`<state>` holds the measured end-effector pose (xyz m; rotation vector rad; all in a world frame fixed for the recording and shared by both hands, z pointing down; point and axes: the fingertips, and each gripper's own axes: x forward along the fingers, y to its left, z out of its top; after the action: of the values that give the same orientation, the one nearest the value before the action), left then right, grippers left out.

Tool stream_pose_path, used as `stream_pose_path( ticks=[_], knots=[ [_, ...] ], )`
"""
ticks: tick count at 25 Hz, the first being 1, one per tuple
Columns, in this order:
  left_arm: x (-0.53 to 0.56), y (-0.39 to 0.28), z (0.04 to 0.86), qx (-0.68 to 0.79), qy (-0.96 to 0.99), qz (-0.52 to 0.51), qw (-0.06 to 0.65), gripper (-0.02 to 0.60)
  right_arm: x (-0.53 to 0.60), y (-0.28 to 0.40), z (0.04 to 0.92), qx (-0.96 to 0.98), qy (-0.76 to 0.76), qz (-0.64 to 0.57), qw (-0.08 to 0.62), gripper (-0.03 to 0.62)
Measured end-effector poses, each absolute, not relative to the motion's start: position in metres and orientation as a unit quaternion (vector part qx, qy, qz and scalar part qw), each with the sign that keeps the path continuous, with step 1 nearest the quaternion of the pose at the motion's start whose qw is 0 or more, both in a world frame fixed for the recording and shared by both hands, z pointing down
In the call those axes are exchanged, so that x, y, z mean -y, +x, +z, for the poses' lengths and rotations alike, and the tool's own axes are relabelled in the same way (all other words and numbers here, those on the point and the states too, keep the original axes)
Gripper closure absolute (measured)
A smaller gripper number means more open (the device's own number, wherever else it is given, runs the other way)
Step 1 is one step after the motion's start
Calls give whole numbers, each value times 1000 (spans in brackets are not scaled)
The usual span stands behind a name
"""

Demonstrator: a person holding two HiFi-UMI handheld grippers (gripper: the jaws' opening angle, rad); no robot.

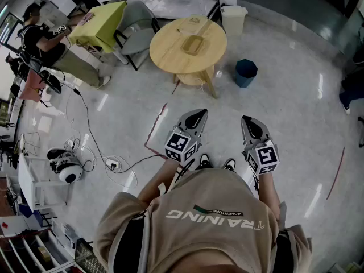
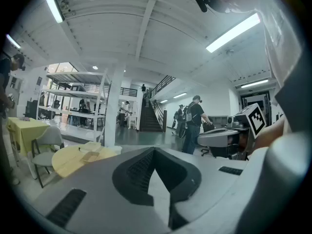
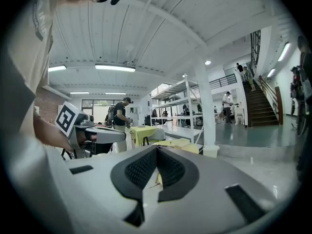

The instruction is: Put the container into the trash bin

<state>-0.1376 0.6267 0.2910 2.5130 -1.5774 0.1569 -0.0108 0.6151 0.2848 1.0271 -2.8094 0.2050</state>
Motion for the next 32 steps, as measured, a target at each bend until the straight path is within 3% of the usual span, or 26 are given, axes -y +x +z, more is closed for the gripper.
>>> stream_pose_path(
  ticks=[32],
  knots=[
    [-575,-249,308,500,859,22,105,581,-569,-99,305,915,384,71,102,597]
  ],
)
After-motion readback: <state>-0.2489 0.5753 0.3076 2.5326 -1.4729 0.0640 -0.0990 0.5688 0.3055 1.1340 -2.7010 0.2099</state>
